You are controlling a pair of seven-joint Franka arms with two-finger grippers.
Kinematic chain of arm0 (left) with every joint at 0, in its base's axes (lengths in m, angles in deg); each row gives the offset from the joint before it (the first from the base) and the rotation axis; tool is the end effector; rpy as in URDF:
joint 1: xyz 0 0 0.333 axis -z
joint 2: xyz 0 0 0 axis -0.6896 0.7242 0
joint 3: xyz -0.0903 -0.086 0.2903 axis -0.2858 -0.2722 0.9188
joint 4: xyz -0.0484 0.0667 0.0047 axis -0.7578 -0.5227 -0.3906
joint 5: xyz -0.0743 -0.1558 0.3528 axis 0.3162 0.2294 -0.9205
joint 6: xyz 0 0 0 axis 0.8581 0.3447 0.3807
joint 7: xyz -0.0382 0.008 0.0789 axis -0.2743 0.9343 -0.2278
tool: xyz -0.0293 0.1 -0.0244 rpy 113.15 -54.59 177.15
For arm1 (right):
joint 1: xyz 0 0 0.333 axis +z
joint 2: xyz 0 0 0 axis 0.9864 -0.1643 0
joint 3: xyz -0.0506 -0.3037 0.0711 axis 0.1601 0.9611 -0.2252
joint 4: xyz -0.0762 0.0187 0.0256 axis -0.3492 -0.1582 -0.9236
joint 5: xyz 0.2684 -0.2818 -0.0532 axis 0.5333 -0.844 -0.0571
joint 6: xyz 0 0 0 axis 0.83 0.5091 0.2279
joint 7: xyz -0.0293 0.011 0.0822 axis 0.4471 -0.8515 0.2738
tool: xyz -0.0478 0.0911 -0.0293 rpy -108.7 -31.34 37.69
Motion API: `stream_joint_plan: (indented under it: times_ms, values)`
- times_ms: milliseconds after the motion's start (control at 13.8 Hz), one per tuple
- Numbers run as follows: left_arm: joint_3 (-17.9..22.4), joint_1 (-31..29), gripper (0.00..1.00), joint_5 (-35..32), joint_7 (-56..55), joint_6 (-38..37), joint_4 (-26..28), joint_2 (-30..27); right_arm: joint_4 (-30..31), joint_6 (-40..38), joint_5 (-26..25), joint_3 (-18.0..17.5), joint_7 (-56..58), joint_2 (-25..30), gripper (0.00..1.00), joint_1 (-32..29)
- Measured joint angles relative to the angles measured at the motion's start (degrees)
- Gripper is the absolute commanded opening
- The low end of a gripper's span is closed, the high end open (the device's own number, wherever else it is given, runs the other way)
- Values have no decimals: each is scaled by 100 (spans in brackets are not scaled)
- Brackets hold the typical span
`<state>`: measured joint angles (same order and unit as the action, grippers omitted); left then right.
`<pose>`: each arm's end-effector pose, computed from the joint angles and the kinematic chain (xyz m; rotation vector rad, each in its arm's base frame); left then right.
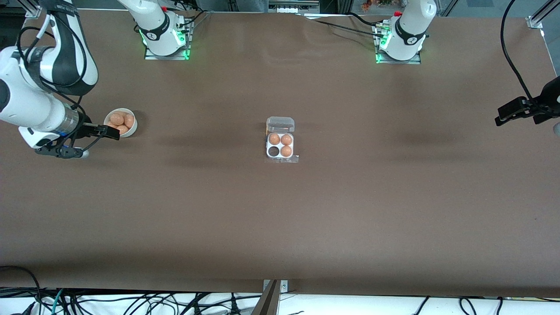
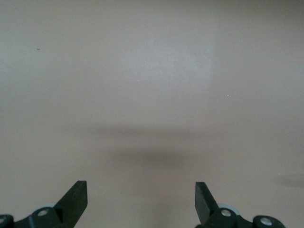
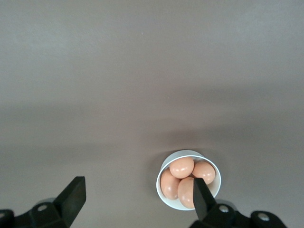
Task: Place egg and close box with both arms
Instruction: 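Move the right gripper over the white bowl of brown eggs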
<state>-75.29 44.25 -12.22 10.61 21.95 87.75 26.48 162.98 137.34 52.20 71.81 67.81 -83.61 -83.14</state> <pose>0.5708 0.0567 0.5899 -3.1248 -0.1445 0.0485 0.5527 -0.0309 0.3669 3.0970 -0.1337 -0.2013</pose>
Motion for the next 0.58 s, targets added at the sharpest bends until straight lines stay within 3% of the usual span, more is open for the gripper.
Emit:
stream_joint_plan:
  times_ms: [290,580]
  values:
    - [0,-20,100,0,0,0,-4,0,1088,925,-11,108,48,451,100,-5]
    - [0,-20,100,0,0,0,-4,0,1741,1524,-15,462,486,540,100,-10]
